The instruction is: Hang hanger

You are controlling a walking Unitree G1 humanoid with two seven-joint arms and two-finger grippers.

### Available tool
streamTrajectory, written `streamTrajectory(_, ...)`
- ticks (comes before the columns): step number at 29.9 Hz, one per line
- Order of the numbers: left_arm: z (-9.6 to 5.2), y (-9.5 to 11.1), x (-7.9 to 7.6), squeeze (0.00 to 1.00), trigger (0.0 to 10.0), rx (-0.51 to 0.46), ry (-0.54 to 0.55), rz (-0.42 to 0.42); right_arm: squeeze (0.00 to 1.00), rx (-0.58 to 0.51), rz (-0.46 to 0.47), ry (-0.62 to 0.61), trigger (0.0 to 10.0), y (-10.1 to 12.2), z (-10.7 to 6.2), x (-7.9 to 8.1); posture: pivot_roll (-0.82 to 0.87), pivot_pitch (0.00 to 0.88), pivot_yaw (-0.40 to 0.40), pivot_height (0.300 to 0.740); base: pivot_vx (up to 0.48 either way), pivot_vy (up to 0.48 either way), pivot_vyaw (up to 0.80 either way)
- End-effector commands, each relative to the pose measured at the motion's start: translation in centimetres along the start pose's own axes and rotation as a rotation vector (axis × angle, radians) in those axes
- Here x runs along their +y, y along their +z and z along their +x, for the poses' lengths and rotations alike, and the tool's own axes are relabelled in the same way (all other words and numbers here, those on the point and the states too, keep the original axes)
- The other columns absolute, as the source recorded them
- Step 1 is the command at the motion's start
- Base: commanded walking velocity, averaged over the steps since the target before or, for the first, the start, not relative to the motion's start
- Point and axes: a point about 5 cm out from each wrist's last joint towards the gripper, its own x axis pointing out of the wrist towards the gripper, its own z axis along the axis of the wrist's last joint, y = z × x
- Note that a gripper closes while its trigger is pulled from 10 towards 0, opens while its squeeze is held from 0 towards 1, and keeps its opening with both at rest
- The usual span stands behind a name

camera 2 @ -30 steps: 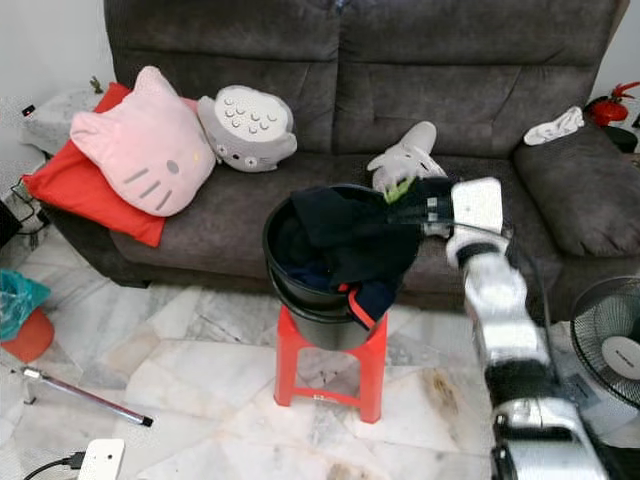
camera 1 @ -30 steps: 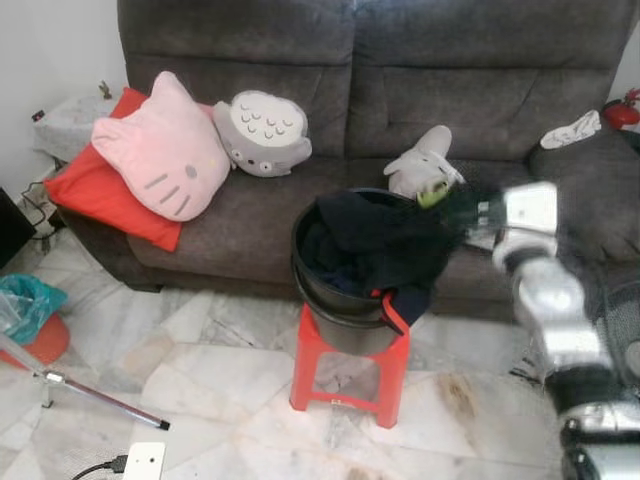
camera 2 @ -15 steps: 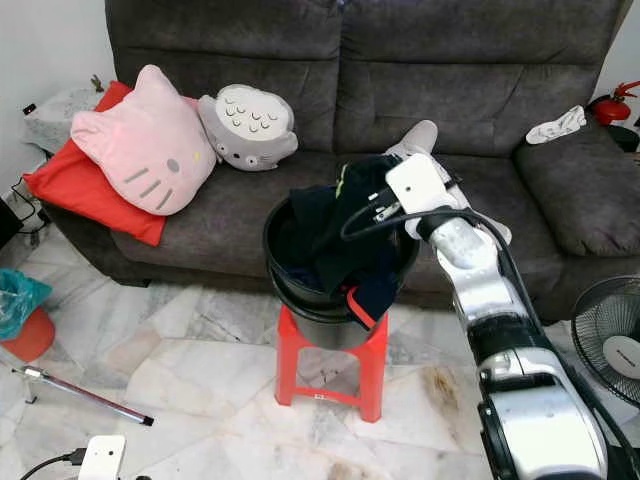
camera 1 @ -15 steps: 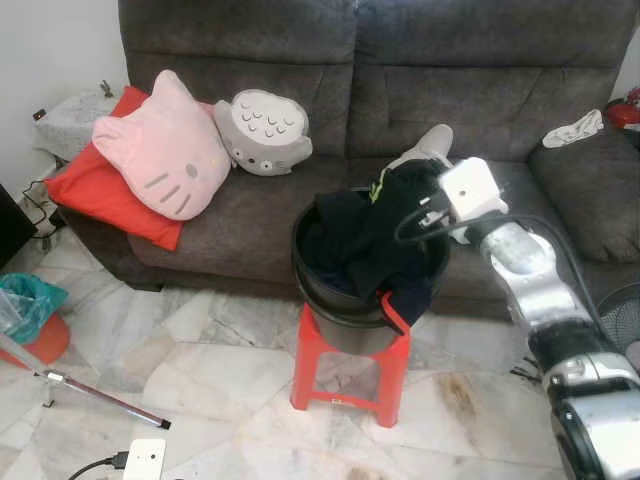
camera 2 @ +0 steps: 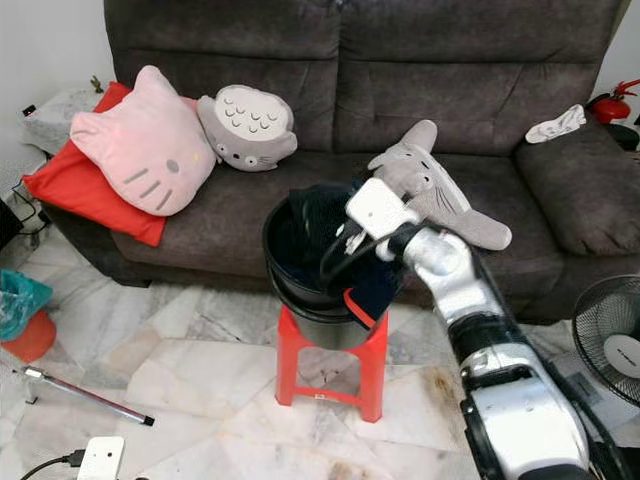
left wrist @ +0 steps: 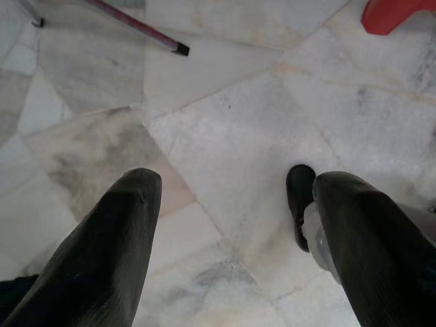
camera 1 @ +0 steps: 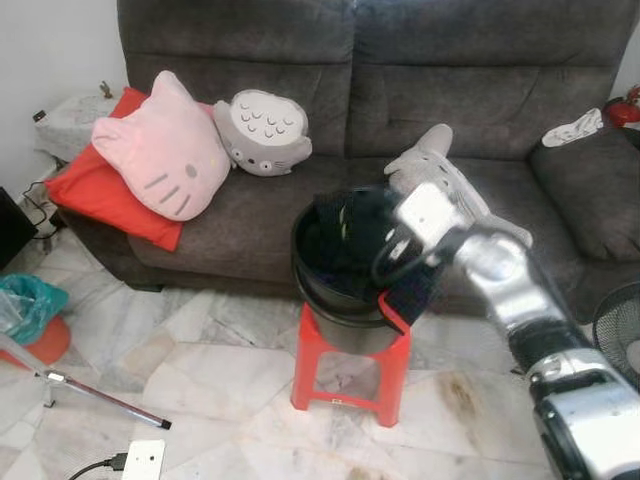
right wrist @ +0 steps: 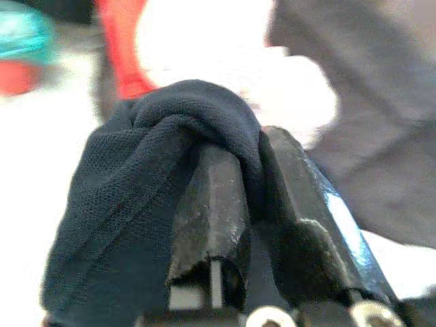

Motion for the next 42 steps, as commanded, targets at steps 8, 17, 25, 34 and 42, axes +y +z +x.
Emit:
streamTrajectory(8, -0.1, -0.6, 0.7, 0.00, 10.0, 0.035, 0.016, 0.005, 0.00, 0.022, -0.011, 0.056, 10.0, -0.6, 0.3, 1.0, -0.13, 0.000, 0.050, 0.740, 0.000, 0.000, 0.00)
streamTrajectory(17, -0.1, -0.6, 0.8, 0.00, 10.0, 0.033, 0.020, 0.008, 0.00, 0.026, -0.032, -0.123, 10.0, 0.0, 0.2, -1.2, -0.12, 0.000, 0.052, 0.740, 0.000, 0.000, 0.00)
streamTrajectory(25, -0.1, -0.4, 0.6, 0.00, 10.0, 0.026, 0.019, 0.008, 0.97, 0.065, 0.015, -0.308, 10.0, 0.0, 0.0, -3.3, -0.12, 0.000, 0.052, 0.740, 0.000, 0.000, 0.00)
streamTrajectory(34, -0.1, -0.3, 0.5, 0.00, 10.0, 0.017, 0.017, 0.002, 1.00, 0.232, 0.144, -0.549, 10.0, -1.7, -0.8, -4.7, -0.11, 0.000, 0.047, 0.740, 0.000, 0.000, 0.00)
streamTrajectory(42, 0.0, 0.1, 0.5, 0.00, 10.0, 0.001, 0.017, 0.003, 1.00, 0.304, 0.173, -0.674, 10.0, -2.7, -2.1, -5.5, -0.11, 0.000, 0.045, 0.740, 0.000, 0.000, 0.00)
